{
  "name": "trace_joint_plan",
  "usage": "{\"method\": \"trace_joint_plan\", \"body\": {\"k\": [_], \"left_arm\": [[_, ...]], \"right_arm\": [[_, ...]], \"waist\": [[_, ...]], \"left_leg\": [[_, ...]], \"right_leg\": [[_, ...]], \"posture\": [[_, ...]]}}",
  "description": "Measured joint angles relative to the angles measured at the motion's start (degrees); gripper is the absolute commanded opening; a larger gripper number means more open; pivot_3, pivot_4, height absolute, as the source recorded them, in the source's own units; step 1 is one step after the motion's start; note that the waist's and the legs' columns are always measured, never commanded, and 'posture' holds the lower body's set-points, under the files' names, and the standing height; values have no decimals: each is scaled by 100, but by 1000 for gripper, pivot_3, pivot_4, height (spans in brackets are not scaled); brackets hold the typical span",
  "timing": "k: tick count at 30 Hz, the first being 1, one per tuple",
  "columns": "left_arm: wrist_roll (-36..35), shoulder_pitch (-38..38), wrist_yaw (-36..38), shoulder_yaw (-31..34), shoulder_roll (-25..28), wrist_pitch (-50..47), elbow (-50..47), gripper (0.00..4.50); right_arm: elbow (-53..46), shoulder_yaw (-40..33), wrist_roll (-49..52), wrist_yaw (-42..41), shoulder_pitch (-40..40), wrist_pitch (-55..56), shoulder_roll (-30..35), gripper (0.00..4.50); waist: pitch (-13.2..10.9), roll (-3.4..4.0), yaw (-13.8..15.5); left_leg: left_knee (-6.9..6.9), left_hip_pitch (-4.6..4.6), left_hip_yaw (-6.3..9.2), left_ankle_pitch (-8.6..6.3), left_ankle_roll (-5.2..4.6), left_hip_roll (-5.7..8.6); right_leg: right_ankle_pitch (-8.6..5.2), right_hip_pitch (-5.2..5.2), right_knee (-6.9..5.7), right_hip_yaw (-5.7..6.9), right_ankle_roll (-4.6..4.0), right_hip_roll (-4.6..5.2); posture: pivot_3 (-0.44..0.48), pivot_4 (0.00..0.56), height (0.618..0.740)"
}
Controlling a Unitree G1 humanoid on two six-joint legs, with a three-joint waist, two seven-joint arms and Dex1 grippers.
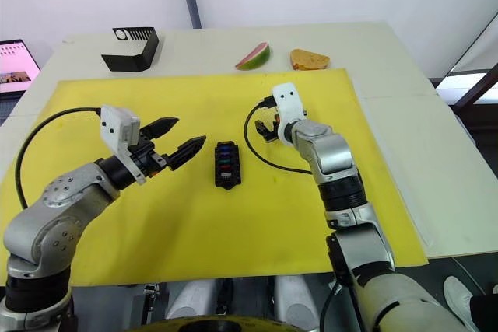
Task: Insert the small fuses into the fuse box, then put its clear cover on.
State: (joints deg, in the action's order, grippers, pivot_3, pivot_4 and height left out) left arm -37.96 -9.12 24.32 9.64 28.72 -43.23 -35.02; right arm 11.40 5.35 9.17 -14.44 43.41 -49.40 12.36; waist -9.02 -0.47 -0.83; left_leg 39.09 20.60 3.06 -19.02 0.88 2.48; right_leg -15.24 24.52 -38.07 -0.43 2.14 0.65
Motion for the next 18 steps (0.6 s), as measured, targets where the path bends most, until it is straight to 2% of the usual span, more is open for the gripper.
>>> {"method": "trace_joint_plan", "body": {"k": [2,4,7,15,18], "left_arm": [[3,-3,32,-25,38,0,-1,4500],[12,-12,49,-78,61,2,-1,4500],[34,-14,72,-123,108,2,-1,4500],[46,-19,194,-124,233,2,2,4500],[-20,206,309,-145,226,4,-103,4500]], "right_arm": [[100,0,-20,-5,55,113,-21,3954],[173,0,-57,-6,64,185,-41,3184],[231,0,-115,-1,64,227,-57,1683],[158,-27,-163,-59,21,234,7,1681],[-345,-135,-91,-165,-216,226,41,1681]], "waist": [[0,0,2],[0,0,3],[0,0,3],[-1,1,3],[-1,1,1]], "left_leg": [[0,0,0,0,0,0],[0,1,0,0,0,0],[0,1,0,0,0,0],[-1,2,1,0,0,0],[-7,7,1,-1,-2,0]], "right_leg": [[0,0,0,0,0,0],[0,0,1,0,0,0],[0,0,1,0,0,0],[0,1,3,0,0,1],[0,4,9,0,0,1]], "posture": [[0,150,740],[0,150,740],[0,150,740],[0,150,740],[0,150,740]]}}
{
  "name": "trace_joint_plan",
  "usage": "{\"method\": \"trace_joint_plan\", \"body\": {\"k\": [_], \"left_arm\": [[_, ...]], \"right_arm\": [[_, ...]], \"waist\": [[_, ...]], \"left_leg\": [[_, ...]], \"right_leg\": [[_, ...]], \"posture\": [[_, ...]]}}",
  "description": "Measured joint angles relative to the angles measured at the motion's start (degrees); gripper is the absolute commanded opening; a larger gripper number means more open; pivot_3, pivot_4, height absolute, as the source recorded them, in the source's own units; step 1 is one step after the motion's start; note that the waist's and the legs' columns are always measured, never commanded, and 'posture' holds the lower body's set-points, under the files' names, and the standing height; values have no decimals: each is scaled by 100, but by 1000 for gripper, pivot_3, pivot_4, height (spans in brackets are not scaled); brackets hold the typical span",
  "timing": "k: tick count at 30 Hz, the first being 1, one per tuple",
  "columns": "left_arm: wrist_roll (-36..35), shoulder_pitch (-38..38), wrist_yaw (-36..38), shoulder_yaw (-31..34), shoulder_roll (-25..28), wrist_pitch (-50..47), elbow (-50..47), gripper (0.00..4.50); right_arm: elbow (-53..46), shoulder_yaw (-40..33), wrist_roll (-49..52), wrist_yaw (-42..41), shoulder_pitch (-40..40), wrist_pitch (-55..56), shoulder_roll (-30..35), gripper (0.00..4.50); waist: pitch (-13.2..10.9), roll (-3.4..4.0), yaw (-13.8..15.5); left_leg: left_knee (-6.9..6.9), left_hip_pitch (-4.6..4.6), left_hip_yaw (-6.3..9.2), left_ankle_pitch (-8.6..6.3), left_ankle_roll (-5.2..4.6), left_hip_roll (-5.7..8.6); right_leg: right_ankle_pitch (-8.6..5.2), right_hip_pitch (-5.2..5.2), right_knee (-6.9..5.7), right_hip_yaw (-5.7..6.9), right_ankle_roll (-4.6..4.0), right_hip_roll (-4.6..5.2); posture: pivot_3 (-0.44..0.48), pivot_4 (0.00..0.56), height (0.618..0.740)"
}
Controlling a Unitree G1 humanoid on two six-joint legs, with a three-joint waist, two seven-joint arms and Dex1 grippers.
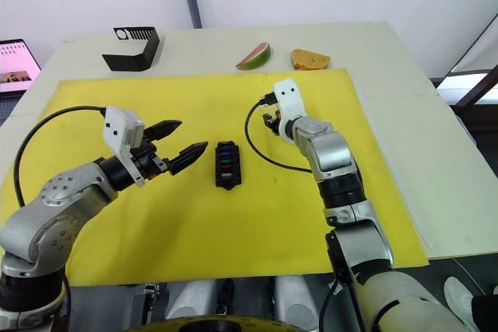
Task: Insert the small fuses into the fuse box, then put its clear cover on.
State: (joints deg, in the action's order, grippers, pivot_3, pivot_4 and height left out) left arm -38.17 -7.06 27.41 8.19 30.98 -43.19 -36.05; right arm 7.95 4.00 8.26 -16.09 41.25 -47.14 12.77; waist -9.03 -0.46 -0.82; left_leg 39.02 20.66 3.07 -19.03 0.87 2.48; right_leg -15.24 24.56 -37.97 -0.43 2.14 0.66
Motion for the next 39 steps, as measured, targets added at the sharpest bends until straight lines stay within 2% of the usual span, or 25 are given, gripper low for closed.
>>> {"method": "trace_joint_plan", "body": {"k": [4,7,12,16,30,39], "left_arm": [[14,464,-187,-345,-307,-22,-278,4500],[316,634,-398,-798,-312,-5,-538,4500],[802,701,-960,-1312,-680,-24,-548,4500],[1258,718,-1080,-1709,-677,31,-403,4500],[2126,560,-1460,-2258,-1224,119,140,4500],[2384,397,-1438,-2196,-1158,103,325,4500]], "right_arm": [[-967,-204,220,-174,-510,-262,216,1681],[-1511,-219,317,-250,-795,-494,376,1681],[-1908,-510,466,-184,-898,-822,369,1681],[-2035,-703,573,-84,-801,-996,341,1681],[-2467,-853,871,-84,-762,-1367,506,1681],[-2616,-899,1007,-80,-762,-1458,591,1681]], "waist": [[-1,1,24],[-1,1,16],[-1,2,9],[-2,2,13],[-3,3,17],[-3,3,11]], "left_leg": [[6,16,3,-3,-5,0],[6,15,2,-3,-5,0],[3,13,3,-2,-4,0],[4,14,2,-2,-4,0],[4,15,2,-2,-5,0],[3,15,2,-2,-5,0]], "right_leg": [[0,7,4,0,1,2],[0,6,3,0,1,2],[0,7,1,0,1,0],[0,7,2,0,1,1],[0,8,2,0,1,1],[0,8,2,0,1,1]], "posture": [[0,150,740],[0,150,740],[0,150,740],[0,150,740],[0,150,740],[0,150,740]]}}
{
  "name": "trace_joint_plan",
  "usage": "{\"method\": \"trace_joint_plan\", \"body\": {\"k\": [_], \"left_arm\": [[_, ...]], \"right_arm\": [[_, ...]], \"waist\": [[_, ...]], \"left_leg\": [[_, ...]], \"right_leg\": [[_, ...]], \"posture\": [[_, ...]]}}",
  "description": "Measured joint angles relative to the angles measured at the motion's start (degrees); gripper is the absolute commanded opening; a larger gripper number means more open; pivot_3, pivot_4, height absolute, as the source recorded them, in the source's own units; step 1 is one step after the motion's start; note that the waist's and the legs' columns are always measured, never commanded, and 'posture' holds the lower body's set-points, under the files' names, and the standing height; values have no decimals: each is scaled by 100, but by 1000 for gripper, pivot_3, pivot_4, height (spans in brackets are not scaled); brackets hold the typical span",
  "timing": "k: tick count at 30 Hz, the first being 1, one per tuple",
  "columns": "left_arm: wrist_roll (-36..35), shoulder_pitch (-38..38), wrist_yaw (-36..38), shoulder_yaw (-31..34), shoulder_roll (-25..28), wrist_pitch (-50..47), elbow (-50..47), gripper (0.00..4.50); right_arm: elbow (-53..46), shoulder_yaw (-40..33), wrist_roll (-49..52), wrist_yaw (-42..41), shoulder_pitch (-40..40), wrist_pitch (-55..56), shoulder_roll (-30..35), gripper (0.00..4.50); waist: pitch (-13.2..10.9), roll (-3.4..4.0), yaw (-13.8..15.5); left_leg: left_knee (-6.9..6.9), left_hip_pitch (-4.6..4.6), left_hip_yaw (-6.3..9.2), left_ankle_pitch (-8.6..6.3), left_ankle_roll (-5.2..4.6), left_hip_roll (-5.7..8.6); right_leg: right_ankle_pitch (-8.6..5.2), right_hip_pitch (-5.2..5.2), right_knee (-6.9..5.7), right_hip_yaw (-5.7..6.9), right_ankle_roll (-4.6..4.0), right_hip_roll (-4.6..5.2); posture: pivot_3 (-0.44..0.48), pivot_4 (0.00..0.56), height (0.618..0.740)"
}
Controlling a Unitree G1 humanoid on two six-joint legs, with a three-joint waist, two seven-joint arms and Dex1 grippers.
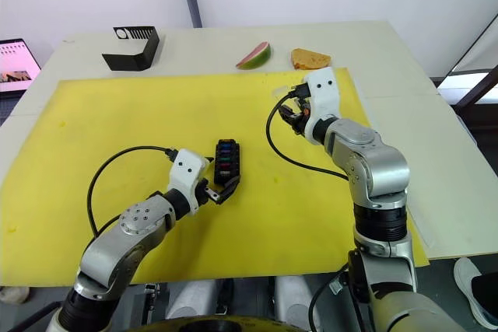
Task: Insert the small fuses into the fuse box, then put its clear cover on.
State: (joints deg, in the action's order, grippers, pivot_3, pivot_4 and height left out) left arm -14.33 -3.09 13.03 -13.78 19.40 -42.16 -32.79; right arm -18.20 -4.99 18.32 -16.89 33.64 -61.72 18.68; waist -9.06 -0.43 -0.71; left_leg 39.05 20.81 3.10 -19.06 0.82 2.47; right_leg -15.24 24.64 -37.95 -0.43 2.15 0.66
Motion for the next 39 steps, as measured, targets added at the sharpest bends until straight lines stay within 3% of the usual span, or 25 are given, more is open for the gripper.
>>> {"method": "trace_joint_plan", "body": {"k": [8,14,30,39], "left_arm": [[-323,-126,833,656,549,24,190,4500],[-548,-156,1201,712,509,50,302,4500],[153,-235,450,383,-138,339,705,4500],[124,-487,783,572,-67,783,1286,4500]], "right_arm": [[-200,-40,113,31,0,-59,44,1681],[-200,-37,161,50,0,-57,44,1681],[-411,-119,326,159,-7,-165,130,1681],[-404,-83,328,48,-15,-24,192,1681]], "waist": [[0,0,3],[-1,1,7],[-1,1,10],[-1,1,10]], "left_leg": [[0,4,0,0,0,0],[0,5,0,0,0,0],[0,10,1,0,0,0],[0,10,1,0,0,0]], "right_leg": [[0,1,4,0,0,1],[0,2,5,1,0,2],[0,6,3,0,0,2],[0,6,3,1,0,2]], "posture": [[0,150,740],[0,150,740],[0,150,740],[0,150,740]]}}
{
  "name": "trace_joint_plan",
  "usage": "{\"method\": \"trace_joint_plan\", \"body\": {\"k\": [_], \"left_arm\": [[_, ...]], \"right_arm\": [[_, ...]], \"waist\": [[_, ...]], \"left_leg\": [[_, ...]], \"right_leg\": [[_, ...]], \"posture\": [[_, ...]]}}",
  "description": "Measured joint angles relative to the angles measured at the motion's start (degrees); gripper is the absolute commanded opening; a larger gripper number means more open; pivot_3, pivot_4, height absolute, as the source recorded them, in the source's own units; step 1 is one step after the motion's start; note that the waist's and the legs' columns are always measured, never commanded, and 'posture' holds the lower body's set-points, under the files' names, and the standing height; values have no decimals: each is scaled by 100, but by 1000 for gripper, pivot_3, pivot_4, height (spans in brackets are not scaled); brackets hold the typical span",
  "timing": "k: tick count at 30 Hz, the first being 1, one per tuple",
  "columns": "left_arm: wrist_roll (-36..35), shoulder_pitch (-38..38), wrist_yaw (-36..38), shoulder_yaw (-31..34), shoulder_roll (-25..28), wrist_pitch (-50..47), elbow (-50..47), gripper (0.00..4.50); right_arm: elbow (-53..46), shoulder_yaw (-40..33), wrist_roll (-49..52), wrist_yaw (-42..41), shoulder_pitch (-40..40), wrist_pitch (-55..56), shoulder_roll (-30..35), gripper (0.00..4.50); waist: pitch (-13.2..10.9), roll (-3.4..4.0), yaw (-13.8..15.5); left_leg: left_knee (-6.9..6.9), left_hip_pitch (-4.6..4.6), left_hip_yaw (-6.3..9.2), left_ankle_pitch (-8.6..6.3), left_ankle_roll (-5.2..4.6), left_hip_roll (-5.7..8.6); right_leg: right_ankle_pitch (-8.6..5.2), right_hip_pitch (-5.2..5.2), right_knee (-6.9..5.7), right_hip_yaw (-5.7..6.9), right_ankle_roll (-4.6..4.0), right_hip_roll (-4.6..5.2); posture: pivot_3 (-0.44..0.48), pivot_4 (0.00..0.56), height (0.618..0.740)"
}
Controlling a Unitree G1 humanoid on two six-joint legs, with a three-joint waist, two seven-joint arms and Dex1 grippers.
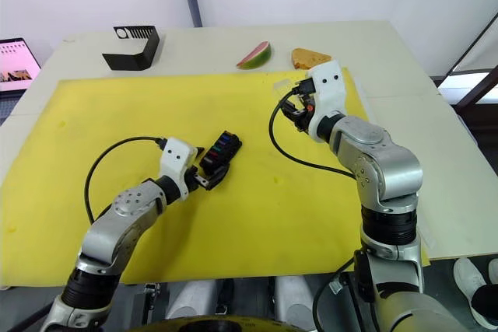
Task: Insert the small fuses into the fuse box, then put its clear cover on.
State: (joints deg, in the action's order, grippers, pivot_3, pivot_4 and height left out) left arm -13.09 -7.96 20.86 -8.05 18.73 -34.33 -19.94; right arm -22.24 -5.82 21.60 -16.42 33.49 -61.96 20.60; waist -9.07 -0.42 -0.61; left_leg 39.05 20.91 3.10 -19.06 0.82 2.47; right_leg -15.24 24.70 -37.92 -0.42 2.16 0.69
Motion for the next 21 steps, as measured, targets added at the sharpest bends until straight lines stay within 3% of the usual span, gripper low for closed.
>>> {"method": "trace_joint_plan", "body": {"k": [4,6,9,16,21], "left_arm": [[9,-134,175,-21,-26,161,259,4500],[22,-221,286,-54,0,238,385,3970],[-10,-658,886,-151,376,370,789,2659],[-126,-1505,3125,-520,1264,1097,1703,2615],[-195,-2140,4724,-1062,1273,1605,2334,2615]], "right_arm": [[2,42,1,-64,-3,37,52,1681],[-3,45,6,-121,-7,41,109,1681],[-232,25,312,-672,-195,42,632,1681],[-654,-13,1474,-2850,112,259,2151,1681],[-669,662,1548,-4137,336,913,2810,1681]], "waist": [[0,0,15],[0,0,24],[-3,4,98],[-11,12,113],[-13,8,138]], "left_leg": [[0,0,0,0,0,0],[1,0,0,0,0,0],[2,5,3,0,0,0],[5,36,12,0,-1,0],[8,49,25,0,-2,0]], "right_leg": [[0,0,0,0,0,0],[0,0,0,0,0,1],[0,1,3,5,0,1],[0,25,12,16,0,0],[1,24,26,30,-1,4]], "posture": [[0,150,740],[0,150,740],[0,150,740],[0,150,740],[0,150,740]]}}
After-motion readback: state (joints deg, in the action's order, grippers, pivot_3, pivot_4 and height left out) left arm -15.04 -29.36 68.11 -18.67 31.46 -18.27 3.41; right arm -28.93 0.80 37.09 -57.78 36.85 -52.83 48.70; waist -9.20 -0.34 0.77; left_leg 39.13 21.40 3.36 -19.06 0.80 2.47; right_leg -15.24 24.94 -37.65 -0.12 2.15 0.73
